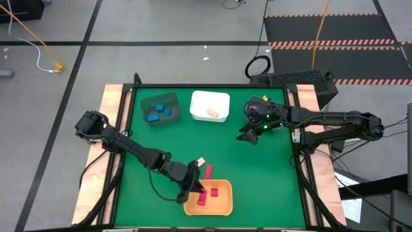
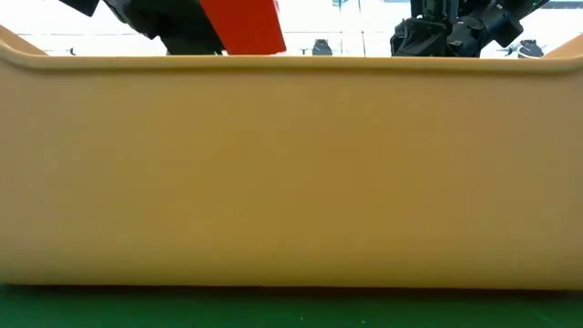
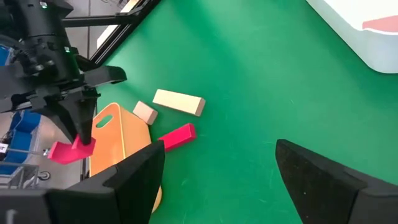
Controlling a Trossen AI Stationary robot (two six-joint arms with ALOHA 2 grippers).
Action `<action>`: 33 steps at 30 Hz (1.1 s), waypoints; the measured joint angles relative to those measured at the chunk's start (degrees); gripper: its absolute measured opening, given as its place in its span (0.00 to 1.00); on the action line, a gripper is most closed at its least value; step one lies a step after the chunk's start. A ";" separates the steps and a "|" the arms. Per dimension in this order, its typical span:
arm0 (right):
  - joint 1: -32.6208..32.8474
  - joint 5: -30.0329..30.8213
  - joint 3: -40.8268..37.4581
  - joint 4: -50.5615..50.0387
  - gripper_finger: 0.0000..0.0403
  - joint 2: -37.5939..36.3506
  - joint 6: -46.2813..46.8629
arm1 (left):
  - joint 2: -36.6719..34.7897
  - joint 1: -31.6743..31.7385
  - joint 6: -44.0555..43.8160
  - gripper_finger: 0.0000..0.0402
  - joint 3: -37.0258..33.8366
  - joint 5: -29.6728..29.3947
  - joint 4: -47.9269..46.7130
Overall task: Sort & place blocks by color
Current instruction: Put the red block into the yellow bin, then put the wooden block into the white bin
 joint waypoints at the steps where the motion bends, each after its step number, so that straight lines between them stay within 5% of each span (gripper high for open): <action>1: 0.00 0.00 0.00 0.00 0.73 0.00 0.02 | 0.00 0.12 -0.48 0.13 0.00 -0.04 -0.05; 12: 0.00 0.00 0.00 0.00 0.73 0.00 0.02 | 0.00 1.98 0.28 0.43 0.00 -0.70 2.36; 16: 0.00 0.00 0.00 0.00 0.73 0.00 0.04 | -1.36 3.26 -1.43 0.48 0.02 -5.77 5.71; 33: -0.02 0.02 0.00 0.01 0.73 0.00 0.04 | -3.65 8.39 -11.31 0.37 0.99 -10.53 -12.89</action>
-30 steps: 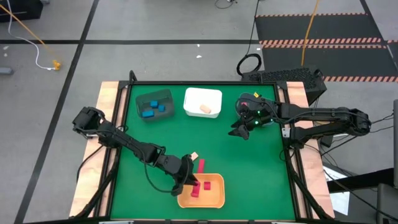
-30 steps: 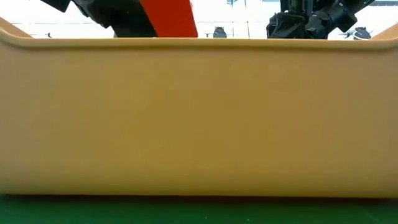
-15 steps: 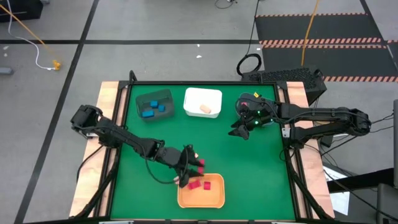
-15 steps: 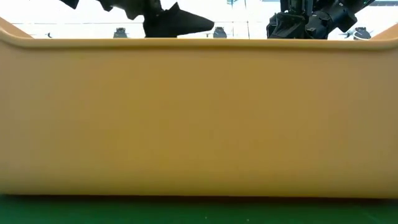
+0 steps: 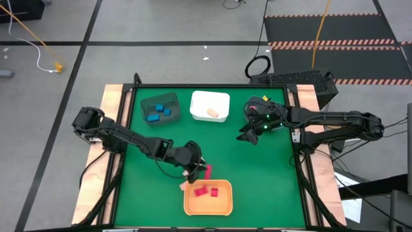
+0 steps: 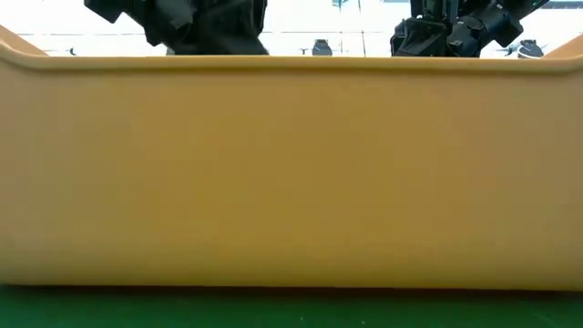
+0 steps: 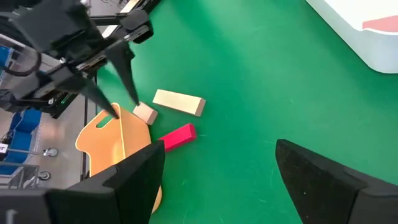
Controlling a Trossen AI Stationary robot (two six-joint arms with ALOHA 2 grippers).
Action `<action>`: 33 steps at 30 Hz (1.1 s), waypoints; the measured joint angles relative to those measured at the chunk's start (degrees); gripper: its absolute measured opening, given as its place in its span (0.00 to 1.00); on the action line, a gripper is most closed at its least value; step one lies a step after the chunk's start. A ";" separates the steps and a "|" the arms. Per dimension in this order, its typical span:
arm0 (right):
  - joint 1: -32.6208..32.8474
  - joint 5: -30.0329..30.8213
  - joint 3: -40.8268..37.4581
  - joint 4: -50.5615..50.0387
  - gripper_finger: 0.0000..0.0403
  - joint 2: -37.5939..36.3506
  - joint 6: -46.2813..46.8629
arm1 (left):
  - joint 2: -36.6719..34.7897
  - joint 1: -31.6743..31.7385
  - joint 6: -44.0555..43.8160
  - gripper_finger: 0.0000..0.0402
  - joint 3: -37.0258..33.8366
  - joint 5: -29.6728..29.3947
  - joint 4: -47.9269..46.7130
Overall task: Sort & place blocks by color
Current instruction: Put the wooden block into the white bin
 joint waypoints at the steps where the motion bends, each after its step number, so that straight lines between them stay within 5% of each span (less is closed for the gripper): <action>1: 0.01 0.00 0.00 -0.01 0.73 0.00 0.00 | 0.00 0.20 -1.07 0.37 0.70 0.04 -2.99; 8: 0.00 0.00 0.00 -0.01 0.73 0.00 0.00 | 0.00 3.02 -9.96 0.38 5.98 0.12 -21.80; 16: 0.00 0.00 0.00 0.01 0.73 -0.02 0.02 | 4.62 5.14 -24.49 0.49 6.33 2.57 -22.89; 26: 0.00 0.00 0.02 0.03 0.73 -0.04 0.00 | 7.99 5.14 -27.05 0.57 7.06 1.59 -23.69; 33: 0.00 0.00 0.02 0.03 0.73 -0.03 0.00 | 11.27 4.31 -20.01 0.60 7.03 0.21 -20.75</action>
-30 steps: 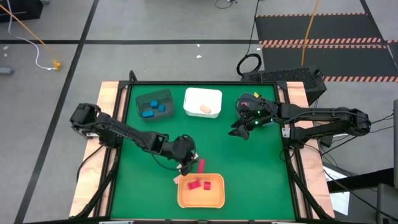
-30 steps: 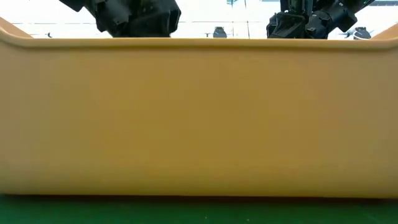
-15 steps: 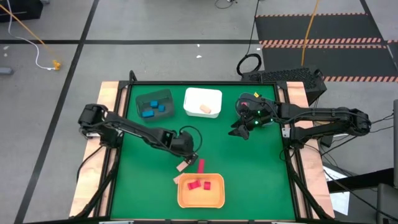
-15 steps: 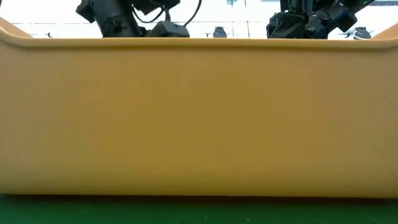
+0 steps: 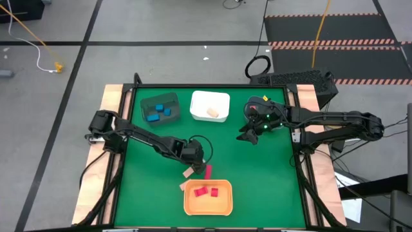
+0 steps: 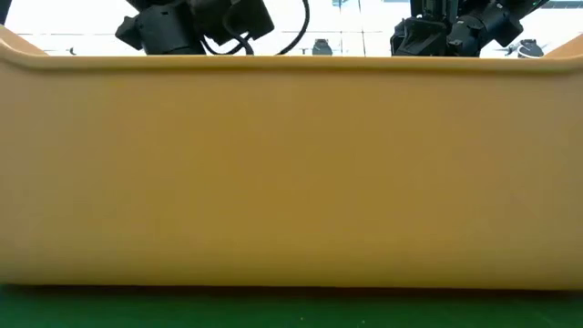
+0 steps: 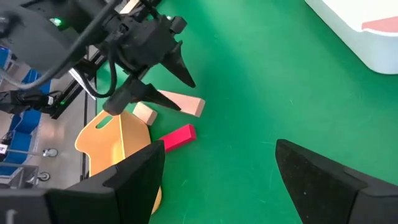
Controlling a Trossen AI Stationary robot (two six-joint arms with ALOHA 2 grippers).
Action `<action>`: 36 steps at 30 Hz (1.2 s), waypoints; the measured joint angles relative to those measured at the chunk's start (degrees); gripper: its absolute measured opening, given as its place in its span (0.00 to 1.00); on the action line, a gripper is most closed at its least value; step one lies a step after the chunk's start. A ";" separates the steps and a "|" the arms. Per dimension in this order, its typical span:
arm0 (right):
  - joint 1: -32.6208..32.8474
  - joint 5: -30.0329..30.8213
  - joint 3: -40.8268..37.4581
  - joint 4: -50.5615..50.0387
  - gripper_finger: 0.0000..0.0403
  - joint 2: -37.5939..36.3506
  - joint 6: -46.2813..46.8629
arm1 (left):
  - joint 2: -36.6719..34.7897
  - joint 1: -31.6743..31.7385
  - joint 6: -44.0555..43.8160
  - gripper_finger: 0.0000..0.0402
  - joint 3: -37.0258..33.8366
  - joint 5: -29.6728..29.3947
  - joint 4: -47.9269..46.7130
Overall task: Sort & place blocks by color
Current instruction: Put the wooden block into the white bin
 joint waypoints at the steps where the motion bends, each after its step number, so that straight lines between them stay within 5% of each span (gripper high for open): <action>1: 0.00 0.00 -0.02 0.01 0.73 0.01 0.00 | 0.08 -0.15 0.49 0.60 0.00 -0.29 0.19; 14: 0.00 -0.02 0.00 0.00 0.73 0.01 0.00 | 3.02 -2.66 8.26 0.60 -0.08 -4.47 1.99; 24: 0.00 0.00 0.00 0.04 0.73 0.01 0.00 | 6.63 -5.29 16.68 0.59 0.22 -13.99 5.05; 31: 0.00 -0.01 0.00 0.02 0.73 0.01 0.00 | 6.23 -5.01 11.54 0.35 0.07 -14.02 4.89; 36: 0.00 0.00 0.00 0.00 0.73 0.01 0.01 | 6.04 -4.36 11.18 0.33 0.06 -13.16 5.62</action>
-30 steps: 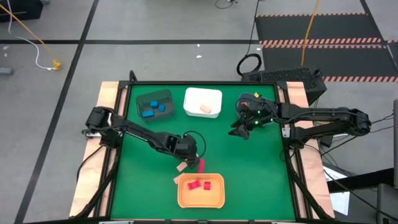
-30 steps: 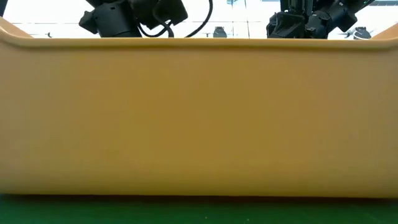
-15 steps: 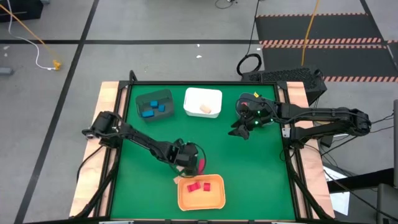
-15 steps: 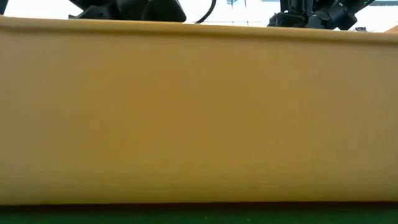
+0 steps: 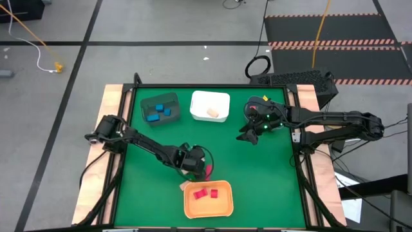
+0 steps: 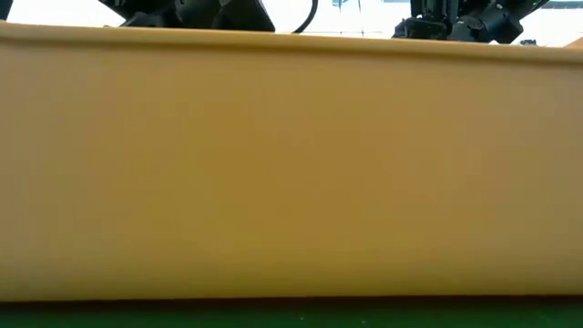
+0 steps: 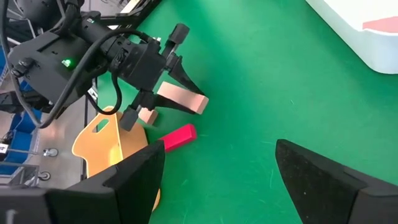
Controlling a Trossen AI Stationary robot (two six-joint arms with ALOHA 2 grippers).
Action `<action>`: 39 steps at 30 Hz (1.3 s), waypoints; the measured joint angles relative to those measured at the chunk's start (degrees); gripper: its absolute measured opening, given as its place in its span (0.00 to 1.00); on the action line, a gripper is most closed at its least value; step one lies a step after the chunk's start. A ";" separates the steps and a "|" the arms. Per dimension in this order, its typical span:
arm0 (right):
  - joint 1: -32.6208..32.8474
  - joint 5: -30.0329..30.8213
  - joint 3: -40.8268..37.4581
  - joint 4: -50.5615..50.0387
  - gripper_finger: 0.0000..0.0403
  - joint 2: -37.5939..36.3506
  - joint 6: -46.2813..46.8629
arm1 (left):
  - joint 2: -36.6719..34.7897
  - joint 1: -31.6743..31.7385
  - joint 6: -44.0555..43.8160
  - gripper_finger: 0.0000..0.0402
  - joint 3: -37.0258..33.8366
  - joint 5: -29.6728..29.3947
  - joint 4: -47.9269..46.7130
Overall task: Sort & place blocks by color
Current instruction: Put the wooden block into the white bin
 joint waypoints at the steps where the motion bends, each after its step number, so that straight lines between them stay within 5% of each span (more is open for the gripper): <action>1: 0.00 0.00 0.00 0.00 0.73 0.00 0.00 | -0.42 0.20 -0.06 0.33 -0.10 0.49 0.16; 11: 0.00 0.00 0.00 0.04 0.73 0.00 -0.01 | -8.49 5.75 2.21 0.33 -0.26 -0.39 4.00; 21: 0.00 0.00 -0.02 0.05 0.73 0.02 0.00 | -16.57 13.88 24.48 0.33 -0.17 -9.31 19.90; 29: 0.00 -0.01 -0.02 0.09 0.73 0.02 0.00 | -15.67 23.40 31.96 0.33 -0.18 -9.77 28.83; 39: 0.00 -0.02 -0.02 0.02 0.73 0.02 -0.01 | -13.54 30.70 25.85 0.33 -0.15 -9.60 30.48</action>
